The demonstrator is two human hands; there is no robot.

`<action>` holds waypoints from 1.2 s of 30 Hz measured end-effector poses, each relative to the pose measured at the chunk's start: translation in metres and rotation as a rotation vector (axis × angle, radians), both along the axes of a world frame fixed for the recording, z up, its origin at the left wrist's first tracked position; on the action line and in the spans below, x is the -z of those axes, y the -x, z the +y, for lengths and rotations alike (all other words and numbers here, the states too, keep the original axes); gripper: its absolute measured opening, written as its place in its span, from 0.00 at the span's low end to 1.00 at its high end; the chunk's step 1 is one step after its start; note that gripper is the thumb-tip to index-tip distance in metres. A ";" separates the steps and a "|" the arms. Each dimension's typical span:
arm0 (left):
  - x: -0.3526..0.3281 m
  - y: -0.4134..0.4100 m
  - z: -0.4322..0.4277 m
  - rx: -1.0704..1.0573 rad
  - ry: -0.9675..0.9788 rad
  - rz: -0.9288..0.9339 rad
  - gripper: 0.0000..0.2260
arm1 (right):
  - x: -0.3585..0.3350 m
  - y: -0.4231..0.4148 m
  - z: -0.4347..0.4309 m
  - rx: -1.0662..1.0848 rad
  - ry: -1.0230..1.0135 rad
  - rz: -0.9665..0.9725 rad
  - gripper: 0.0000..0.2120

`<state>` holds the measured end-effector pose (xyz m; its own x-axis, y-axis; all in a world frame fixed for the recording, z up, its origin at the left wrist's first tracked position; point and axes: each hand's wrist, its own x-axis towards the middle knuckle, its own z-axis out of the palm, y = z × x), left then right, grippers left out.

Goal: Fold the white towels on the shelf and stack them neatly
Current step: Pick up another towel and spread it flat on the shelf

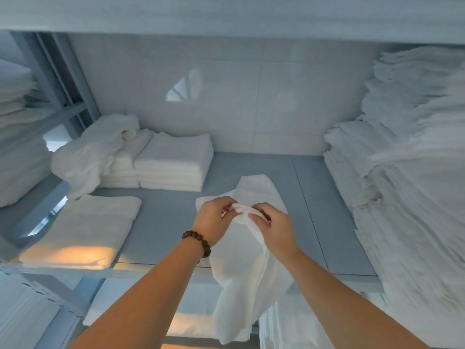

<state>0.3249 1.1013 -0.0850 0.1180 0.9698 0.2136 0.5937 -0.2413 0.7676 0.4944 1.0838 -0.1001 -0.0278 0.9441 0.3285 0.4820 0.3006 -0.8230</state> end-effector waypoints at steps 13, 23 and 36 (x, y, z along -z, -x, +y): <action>-0.088 -0.010 -0.030 0.076 -0.224 -0.102 0.11 | -0.094 0.009 -0.024 0.011 0.035 0.275 0.02; -0.115 0.003 -0.064 0.153 -0.349 -0.106 0.10 | -0.126 0.026 -0.065 0.018 0.028 0.383 0.05; -0.121 -0.002 -0.107 0.270 -0.294 -0.226 0.07 | -0.130 0.022 -0.115 0.049 0.061 0.415 0.08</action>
